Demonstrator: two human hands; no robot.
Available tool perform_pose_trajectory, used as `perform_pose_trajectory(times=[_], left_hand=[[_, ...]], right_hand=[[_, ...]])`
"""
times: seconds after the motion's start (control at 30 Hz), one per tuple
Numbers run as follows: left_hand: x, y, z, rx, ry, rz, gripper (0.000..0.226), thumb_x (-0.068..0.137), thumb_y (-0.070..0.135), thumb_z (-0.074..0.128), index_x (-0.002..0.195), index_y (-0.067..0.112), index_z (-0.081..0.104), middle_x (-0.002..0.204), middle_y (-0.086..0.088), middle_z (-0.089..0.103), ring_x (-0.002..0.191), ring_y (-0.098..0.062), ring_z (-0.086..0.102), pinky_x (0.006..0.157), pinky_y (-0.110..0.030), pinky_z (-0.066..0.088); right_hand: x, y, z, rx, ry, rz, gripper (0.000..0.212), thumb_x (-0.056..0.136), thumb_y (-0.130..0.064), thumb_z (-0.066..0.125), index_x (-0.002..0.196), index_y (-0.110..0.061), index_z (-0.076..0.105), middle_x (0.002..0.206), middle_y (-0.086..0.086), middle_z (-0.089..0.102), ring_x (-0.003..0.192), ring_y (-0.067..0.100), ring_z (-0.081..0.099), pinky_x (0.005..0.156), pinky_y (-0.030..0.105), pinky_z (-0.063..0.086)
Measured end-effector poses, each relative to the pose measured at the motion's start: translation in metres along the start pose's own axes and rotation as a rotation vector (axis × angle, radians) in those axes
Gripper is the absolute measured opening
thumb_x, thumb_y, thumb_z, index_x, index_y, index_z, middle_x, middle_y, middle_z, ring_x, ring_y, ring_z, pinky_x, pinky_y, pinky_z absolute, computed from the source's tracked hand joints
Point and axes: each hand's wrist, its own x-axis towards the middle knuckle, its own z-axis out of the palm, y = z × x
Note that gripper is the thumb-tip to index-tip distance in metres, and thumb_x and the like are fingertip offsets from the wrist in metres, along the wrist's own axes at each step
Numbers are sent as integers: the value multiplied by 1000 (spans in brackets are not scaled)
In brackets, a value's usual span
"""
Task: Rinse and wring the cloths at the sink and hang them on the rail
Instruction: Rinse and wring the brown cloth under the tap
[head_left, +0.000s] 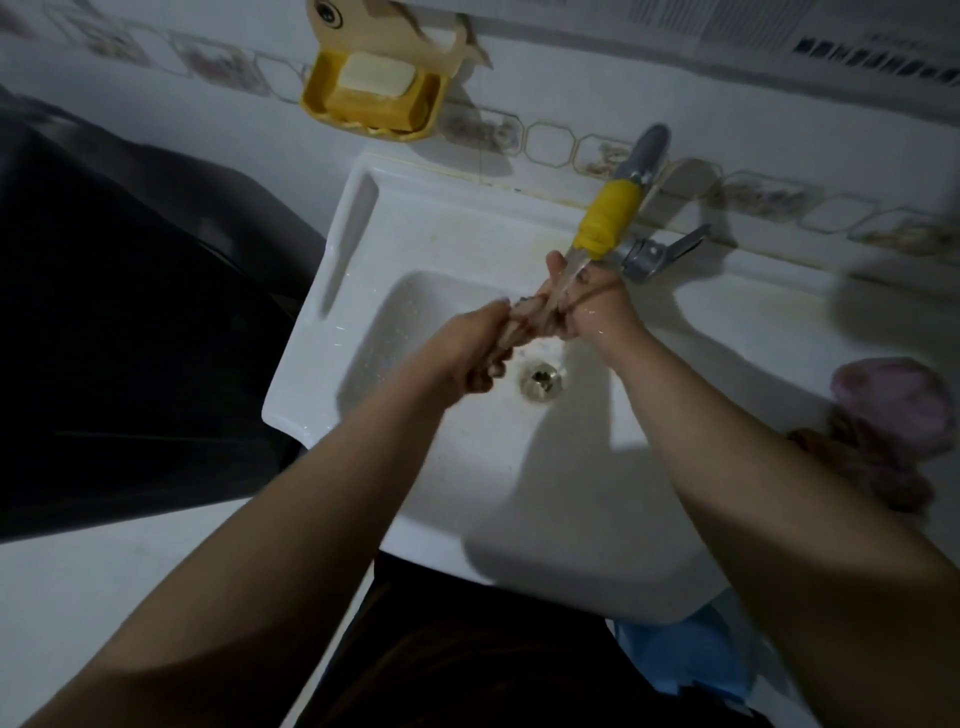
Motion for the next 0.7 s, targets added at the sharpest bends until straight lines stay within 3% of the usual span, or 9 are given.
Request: perform_pose_trajectory(times=[0.07,0.13,0.2,0.27,0.33,0.4,0.47,0.57,0.7], left_hand=[[5,4,-26,-55,19,11,41,98,47,43,76,16,59,47,2,52,37,-7,41,36,-12,27],[9,6,-42,-18,45,78,41,98,45,47,75,13,58,44,0,51,35,-7,42,36,-13,32],[16,11,-48,163,154,169,37,95,42,54,74,12,57,52,-2,54,40,-9,48,40,-18,41],[25,18,-50,480,320,275,29,91,41,60,82,14,59,70,-5,61,57,-17,58,51,-28,52],[30,25,-47,793,396,362,24,92,41,57,93,18,63,89,-5,65,73,-21,62,62,-31,53],[28,29,-39,868,331,406,30,97,42,49,102,17,65,100,-7,67,74,-15,62,63,-23,48],[24,27,-31,611,73,378,41,100,47,37,105,19,67,107,-7,67,83,-13,63,73,-12,47],[24,8,-19,69,-307,185,62,93,66,24,112,24,65,110,-10,64,97,-28,59,87,-37,47],[29,-19,-13,-190,-330,128,45,98,45,42,117,7,56,87,-10,62,74,-19,59,75,-35,49]], right_hand=[[-4,13,-10,86,-131,30,29,95,2,44,72,-12,53,47,-4,56,35,5,50,34,14,37],[-24,7,-14,98,-336,42,19,93,6,47,88,-10,56,62,5,64,41,7,58,37,17,44],[-28,12,-14,-214,-480,-45,24,88,-1,61,104,-17,54,94,7,66,72,10,67,65,24,55],[-32,15,-13,-595,-527,-140,38,83,-19,65,117,-20,48,110,6,64,95,19,64,84,36,54],[-35,11,-10,-606,-496,-140,28,83,-34,56,107,-20,53,94,4,66,84,20,63,77,34,53],[-40,-2,-10,-248,-451,-11,12,93,-24,51,84,-19,56,64,-4,61,56,10,58,53,19,45],[-42,-9,-10,135,-432,146,20,98,-22,44,86,-15,58,55,-6,58,41,3,50,40,15,34],[-34,-13,-14,365,-427,262,29,99,-38,40,90,-18,58,55,-2,48,35,6,34,35,14,20],[-25,-16,-24,371,-295,352,30,98,-32,40,77,-18,57,53,0,57,34,6,42,32,12,23]])
